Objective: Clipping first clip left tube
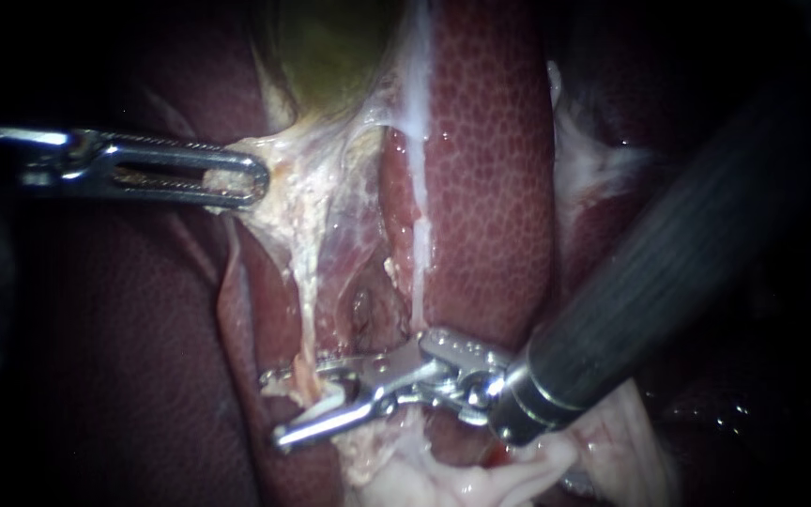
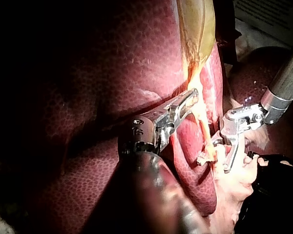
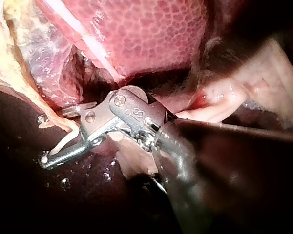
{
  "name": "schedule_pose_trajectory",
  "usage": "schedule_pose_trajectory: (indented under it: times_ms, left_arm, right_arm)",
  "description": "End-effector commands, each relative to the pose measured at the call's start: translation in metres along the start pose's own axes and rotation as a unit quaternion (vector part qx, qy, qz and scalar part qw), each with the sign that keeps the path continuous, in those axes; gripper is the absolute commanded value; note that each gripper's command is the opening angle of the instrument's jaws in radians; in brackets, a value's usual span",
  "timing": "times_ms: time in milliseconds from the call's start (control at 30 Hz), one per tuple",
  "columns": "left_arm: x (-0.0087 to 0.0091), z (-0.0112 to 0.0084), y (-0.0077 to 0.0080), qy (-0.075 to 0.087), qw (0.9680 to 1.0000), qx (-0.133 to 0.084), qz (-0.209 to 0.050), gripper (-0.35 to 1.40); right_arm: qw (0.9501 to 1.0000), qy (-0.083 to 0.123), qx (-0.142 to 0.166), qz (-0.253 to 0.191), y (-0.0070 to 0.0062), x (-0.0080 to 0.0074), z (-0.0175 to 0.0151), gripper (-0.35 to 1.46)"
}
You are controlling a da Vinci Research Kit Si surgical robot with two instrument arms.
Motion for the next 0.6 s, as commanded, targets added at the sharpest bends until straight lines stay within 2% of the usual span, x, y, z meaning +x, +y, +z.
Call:
schedule_pose_trajectory:
  times_ms: [33,200,267,300,333,400,600]
  left_arm:
    - [0.0000,0.0000,0.0000,0.000,1.0000,0.000,0.000,-0.35]
    - [0.0000,0.0000,0.0000,0.000,1.0000,0.000,0.000,-0.35]
    - [0.0000,0.0000,0.0000,0.000,1.0000,0.000,0.000,-0.35]
    - [0.0000,0.0000,0.0000,0.000,1.0000,0.000,0.000,-0.35]
    - [0.0000,0.0000,0.0000,0.000,1.0000,0.000,0.000,-0.35]
    - [0.0000,0.0000,0.0000,0.000,1.0000,0.000,0.000,-0.35]
    - [0.0000,0.0000,0.0000,0.000,1.0000,0.000,0.000,-0.35]
  right_arm:
    - [1.0000,0.000,-0.001,0.000,0.0000,0.0000,0.0000,0.55]
    - [1.0000,0.003,0.000,0.000,0.0001,0.0001,0.0001,0.54]
    - [1.0000,0.003,0.001,0.000,0.0001,0.0001,0.0001,0.48]
    - [1.0000,0.002,0.006,-0.001,0.0000,0.0000,-0.0004,0.26]
    - [0.9999,-0.009,0.014,0.000,-0.0003,-0.0002,-0.0008,0.05]
    - [0.9995,-0.029,0.009,0.001,-0.0005,-0.0005,-0.0013,-0.35]
    - [0.9993,-0.037,0.009,0.001,0.0000,-0.0006,-0.0014,-0.35]
